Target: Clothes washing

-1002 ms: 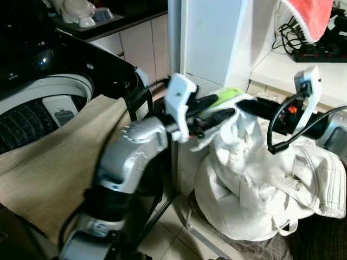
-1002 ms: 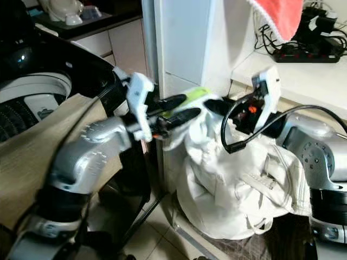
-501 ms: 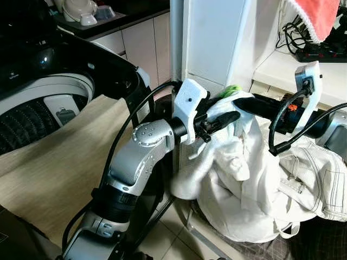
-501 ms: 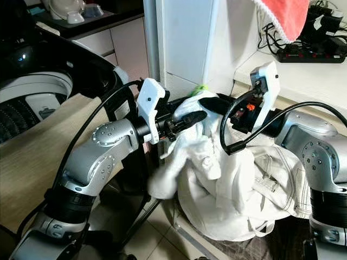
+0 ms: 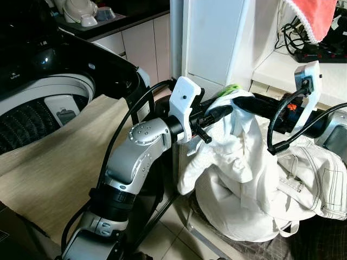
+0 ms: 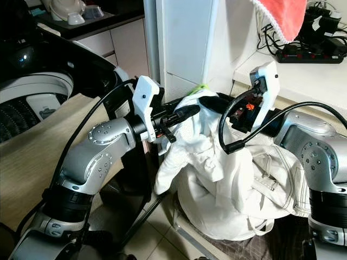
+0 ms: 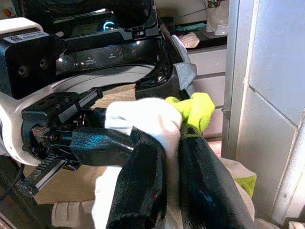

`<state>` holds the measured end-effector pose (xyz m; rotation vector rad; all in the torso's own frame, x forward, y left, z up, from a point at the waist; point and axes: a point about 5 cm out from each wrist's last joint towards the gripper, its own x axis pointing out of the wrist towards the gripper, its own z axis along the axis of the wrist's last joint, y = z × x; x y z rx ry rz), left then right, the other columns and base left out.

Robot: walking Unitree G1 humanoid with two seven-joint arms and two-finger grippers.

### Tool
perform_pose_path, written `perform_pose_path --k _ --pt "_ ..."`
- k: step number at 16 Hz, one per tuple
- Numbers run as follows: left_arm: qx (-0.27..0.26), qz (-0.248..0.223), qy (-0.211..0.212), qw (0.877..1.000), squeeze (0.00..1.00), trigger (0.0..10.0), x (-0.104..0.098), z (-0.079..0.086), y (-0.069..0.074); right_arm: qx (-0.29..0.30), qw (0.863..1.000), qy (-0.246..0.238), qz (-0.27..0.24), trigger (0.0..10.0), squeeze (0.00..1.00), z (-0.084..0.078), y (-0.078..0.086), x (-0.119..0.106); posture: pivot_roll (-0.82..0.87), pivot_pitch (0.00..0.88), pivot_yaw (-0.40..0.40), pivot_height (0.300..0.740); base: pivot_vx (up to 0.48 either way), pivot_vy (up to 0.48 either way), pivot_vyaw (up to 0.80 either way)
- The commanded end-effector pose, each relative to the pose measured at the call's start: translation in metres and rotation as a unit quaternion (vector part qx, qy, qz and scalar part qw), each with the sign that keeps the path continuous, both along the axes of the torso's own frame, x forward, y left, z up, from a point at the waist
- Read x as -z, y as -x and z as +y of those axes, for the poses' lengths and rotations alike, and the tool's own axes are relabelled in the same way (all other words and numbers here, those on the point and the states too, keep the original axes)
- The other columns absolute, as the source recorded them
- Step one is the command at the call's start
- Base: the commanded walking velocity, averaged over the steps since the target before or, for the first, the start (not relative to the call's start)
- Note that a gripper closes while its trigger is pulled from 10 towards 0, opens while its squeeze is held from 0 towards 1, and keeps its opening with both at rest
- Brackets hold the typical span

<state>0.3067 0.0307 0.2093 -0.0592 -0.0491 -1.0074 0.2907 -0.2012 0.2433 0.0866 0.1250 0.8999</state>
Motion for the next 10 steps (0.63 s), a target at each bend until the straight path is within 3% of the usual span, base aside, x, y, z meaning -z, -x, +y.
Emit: perform_pose_path --k 1,4,6,7,10 --pt "-0.007 0.000 0.007 1.000 0.00 0.0 -0.003 0.005 -0.003 0.006 1.000 -0.002 -0.020 0.0 0.00 -0.001 0.000 -0.007 -0.09 0.000 0.060 0.740 0.000 0.000 0.00" --pt "-0.016 0.000 0.014 1.000 0.00 0.0 -0.004 0.008 -0.005 0.009 1.000 -0.001 -0.021 0.0 0.00 -0.001 0.000 -0.007 -0.09 0.000 0.060 0.740 0.000 0.000 0.00" --pt "-0.043 -0.006 0.028 0.999 0.00 0.0 -0.009 0.013 -0.011 0.014 0.999 0.005 -0.032 3.6 0.00 -0.001 0.000 -0.008 -0.09 0.000 0.062 0.740 0.000 0.000 0.00" --pt "-0.062 -0.010 0.036 0.997 0.00 0.0 -0.012 0.018 -0.016 0.013 0.999 -0.003 -0.030 10.0 1.00 -0.002 -0.001 -0.008 -0.09 0.000 0.062 0.740 0.000 0.000 0.00" --pt "-0.111 -0.032 0.054 0.992 0.00 0.0 -0.023 0.033 -0.026 0.022 0.999 0.000 -0.035 10.0 1.00 -0.003 -0.002 -0.009 -0.09 0.000 0.062 0.740 0.000 0.000 0.00"
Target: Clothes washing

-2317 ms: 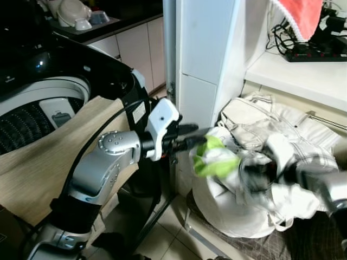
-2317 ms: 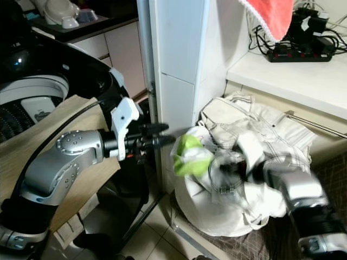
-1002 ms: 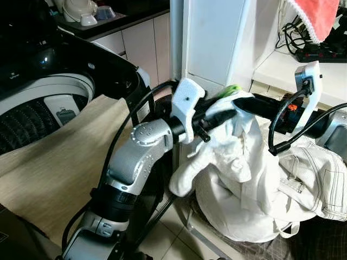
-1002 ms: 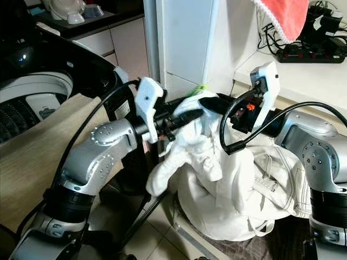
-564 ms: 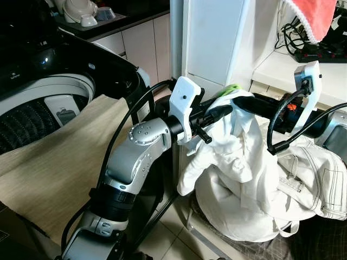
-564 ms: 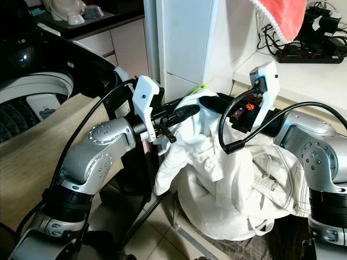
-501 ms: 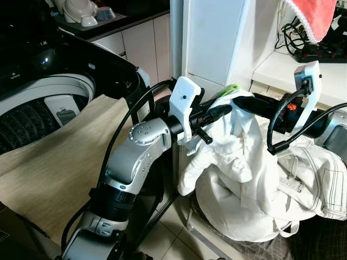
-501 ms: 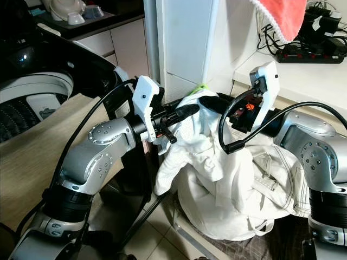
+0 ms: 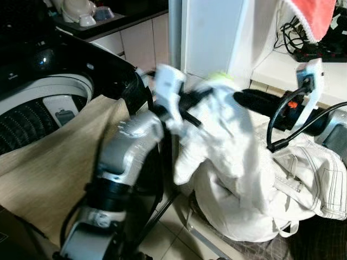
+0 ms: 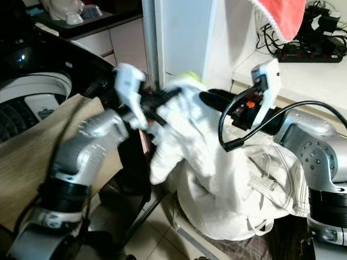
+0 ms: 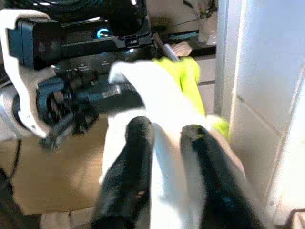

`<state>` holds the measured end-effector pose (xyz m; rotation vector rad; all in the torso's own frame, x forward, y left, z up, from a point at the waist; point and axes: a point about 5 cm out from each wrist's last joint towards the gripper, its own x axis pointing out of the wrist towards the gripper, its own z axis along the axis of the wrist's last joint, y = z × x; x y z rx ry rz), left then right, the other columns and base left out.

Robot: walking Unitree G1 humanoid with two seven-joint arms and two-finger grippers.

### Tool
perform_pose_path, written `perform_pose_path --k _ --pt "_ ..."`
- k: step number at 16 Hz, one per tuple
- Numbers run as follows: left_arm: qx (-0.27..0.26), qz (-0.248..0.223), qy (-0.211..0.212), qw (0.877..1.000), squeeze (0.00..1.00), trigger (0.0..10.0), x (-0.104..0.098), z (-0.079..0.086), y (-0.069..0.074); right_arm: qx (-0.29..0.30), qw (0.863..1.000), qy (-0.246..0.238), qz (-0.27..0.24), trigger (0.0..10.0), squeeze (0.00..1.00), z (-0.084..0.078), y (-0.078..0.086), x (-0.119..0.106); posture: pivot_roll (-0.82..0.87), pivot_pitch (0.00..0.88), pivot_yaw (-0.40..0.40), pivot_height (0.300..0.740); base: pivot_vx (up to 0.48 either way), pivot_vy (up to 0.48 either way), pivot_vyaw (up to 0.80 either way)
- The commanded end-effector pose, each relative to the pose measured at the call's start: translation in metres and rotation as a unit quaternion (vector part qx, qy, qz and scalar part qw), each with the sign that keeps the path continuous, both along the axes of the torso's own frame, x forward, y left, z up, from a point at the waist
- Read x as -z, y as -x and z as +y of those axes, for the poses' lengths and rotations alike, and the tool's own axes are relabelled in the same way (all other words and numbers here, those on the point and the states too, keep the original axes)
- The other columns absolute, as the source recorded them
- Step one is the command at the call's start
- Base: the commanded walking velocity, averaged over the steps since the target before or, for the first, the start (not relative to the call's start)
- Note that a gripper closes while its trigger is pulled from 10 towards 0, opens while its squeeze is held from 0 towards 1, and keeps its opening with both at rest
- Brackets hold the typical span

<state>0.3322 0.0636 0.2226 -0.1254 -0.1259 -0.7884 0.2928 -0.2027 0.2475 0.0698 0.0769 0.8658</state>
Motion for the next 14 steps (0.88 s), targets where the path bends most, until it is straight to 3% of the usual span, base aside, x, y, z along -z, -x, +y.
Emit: perform_pose_path --k 1,2,4,5,6,7,8,10,11,12,13,14 --pt "-0.037 -0.037 0.012 0.999 0.00 0.0 -0.019 0.012 -0.008 0.017 1.000 0.009 -0.017 10.0 1.00 -0.002 -0.002 -0.005 -0.09 0.000 0.062 0.740 0.000 0.000 0.00" --pt "-0.099 -0.073 0.022 0.992 0.00 0.0 -0.036 0.034 -0.019 0.025 0.999 0.013 -0.020 10.0 0.00 -0.003 -0.003 -0.005 -0.09 0.000 0.062 0.740 0.000 0.000 0.00" --pt "-0.210 -0.156 0.020 0.965 0.00 0.0 -0.077 0.075 -0.031 0.022 0.999 0.013 -0.022 10.0 0.00 -0.001 -0.003 -0.005 -0.09 0.000 0.057 0.740 0.000 0.000 0.00" --pt "-0.361 -0.278 0.001 0.890 0.00 0.0 -0.140 0.133 -0.029 0.021 0.999 0.013 -0.026 10.0 0.00 0.000 -0.002 -0.006 -0.09 0.000 0.057 0.740 0.000 0.000 0.00" --pt "-0.388 -0.303 -0.004 0.871 0.00 0.0 -0.155 0.145 -0.026 0.021 0.999 0.012 -0.026 10.0 0.00 0.000 -0.002 -0.006 -0.09 0.000 0.057 0.740 0.000 0.000 0.00" --pt "-0.428 -0.346 -0.021 0.835 0.00 0.0 -0.185 0.169 -0.019 0.021 0.999 0.012 -0.027 10.0 0.00 0.001 -0.002 -0.006 -0.09 0.000 0.057 0.740 0.000 0.000 0.00" --pt "-0.446 -0.343 -0.075 0.824 0.00 0.0 -0.191 0.179 -0.021 0.018 0.999 0.015 -0.026 10.0 0.00 0.004 -0.002 -0.004 -0.08 0.000 0.054 0.740 0.000 0.000 0.00" --pt "-0.478 -0.277 -0.186 0.813 0.00 0.0 -0.166 0.195 -0.037 0.004 0.999 0.023 -0.023 10.0 0.00 0.011 0.000 0.000 -0.08 0.000 0.054 0.740 0.000 0.000 0.00" --pt "-0.483 -0.202 -0.246 0.816 0.00 0.0 -0.140 0.202 -0.048 -0.006 0.999 0.031 -0.020 10.0 0.00 0.016 0.002 0.003 -0.08 0.000 0.056 0.740 0.000 0.000 0.00" --pt "-0.470 -0.137 -0.266 0.830 0.00 10.0 -0.114 0.206 -0.056 -0.018 0.999 0.036 -0.018 10.0 0.00 0.020 0.005 0.005 -0.08 0.000 0.055 0.740 0.000 0.000 0.00" --pt "-0.450 -0.109 -0.272 0.844 0.00 10.0 -0.100 0.205 -0.059 -0.028 0.999 0.037 -0.018 10.0 0.00 0.023 0.007 0.005 -0.08 0.000 0.055 0.740 0.000 0.000 0.00" --pt "-0.416 -0.050 -0.285 0.862 0.00 10.0 -0.073 0.204 -0.065 -0.059 0.998 0.035 -0.017 10.0 0.00 0.033 0.013 0.006 -0.08 0.000 0.055 0.740 0.000 0.000 0.00"
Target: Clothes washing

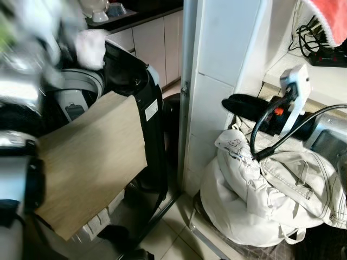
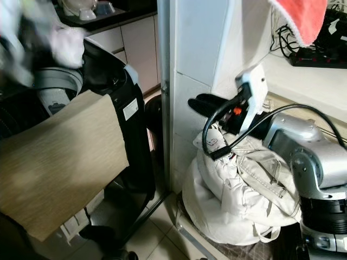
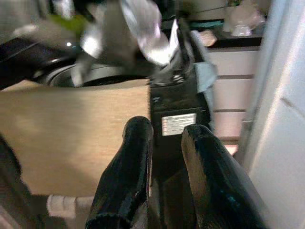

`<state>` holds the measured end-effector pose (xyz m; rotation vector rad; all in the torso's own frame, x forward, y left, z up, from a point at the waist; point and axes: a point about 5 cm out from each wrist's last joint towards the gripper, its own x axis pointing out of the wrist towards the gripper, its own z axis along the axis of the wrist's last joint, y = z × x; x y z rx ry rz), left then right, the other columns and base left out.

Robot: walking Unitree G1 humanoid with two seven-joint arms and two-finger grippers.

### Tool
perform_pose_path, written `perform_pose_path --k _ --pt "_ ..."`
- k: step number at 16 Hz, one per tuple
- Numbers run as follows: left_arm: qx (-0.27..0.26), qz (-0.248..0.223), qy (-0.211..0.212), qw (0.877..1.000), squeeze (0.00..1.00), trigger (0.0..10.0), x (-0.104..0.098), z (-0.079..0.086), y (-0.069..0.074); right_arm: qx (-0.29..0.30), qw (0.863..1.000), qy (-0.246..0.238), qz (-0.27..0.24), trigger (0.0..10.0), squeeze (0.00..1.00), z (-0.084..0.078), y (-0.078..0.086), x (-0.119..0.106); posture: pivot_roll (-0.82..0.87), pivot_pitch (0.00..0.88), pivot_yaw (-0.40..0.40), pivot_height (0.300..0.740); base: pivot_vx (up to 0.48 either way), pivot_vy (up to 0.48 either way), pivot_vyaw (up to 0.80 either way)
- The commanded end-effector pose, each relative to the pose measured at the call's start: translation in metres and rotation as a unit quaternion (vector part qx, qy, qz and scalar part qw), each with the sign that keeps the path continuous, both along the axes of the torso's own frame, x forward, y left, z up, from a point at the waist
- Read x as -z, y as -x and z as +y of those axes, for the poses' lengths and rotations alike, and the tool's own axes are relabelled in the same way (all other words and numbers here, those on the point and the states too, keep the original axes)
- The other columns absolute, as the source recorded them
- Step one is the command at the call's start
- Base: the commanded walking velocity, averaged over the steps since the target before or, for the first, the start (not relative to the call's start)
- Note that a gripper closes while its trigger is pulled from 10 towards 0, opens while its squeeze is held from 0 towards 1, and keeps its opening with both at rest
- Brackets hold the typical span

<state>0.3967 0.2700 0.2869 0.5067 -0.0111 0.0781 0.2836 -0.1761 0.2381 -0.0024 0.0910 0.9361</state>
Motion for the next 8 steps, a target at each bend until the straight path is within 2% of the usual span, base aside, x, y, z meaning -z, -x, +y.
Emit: perform_pose_path --k 1,3,5,6,7,8 --pt "0.010 0.065 0.019 0.998 1.00 10.0 0.022 0.002 -0.001 -0.081 0.997 -0.010 -0.006 10.0 0.00 0.023 0.017 -0.004 -0.08 0.000 0.056 0.740 0.000 0.000 0.00" --pt "0.001 0.094 0.027 0.995 1.00 10.0 0.033 0.006 -0.001 -0.110 0.994 -0.016 -0.005 10.0 0.00 0.029 0.025 -0.004 -0.08 0.000 0.056 0.740 0.000 0.000 0.00" --pt "-0.002 0.114 0.032 0.993 1.00 10.0 0.035 0.010 0.000 -0.114 0.993 -0.015 -0.002 10.0 0.00 0.030 0.028 -0.002 -0.09 0.000 0.060 0.740 0.000 0.000 0.00" --pt "-0.002 0.124 0.030 0.992 1.00 10.0 0.035 0.011 0.000 -0.093 0.996 -0.007 0.003 10.0 0.00 0.026 0.024 0.001 -0.09 0.000 0.060 0.740 0.000 0.000 0.00" --pt "0.002 0.144 0.033 0.989 1.00 10.0 0.039 0.013 0.001 -0.031 0.999 0.022 0.016 10.0 0.00 0.017 0.012 0.010 -0.09 0.000 0.060 0.740 0.000 0.000 0.00" --pt "0.012 0.175 0.039 0.984 1.00 10.0 0.046 0.014 0.003 0.038 0.995 0.080 0.039 10.0 0.00 0.004 0.000 0.024 -0.09 0.000 0.062 0.740 0.000 0.000 0.00"
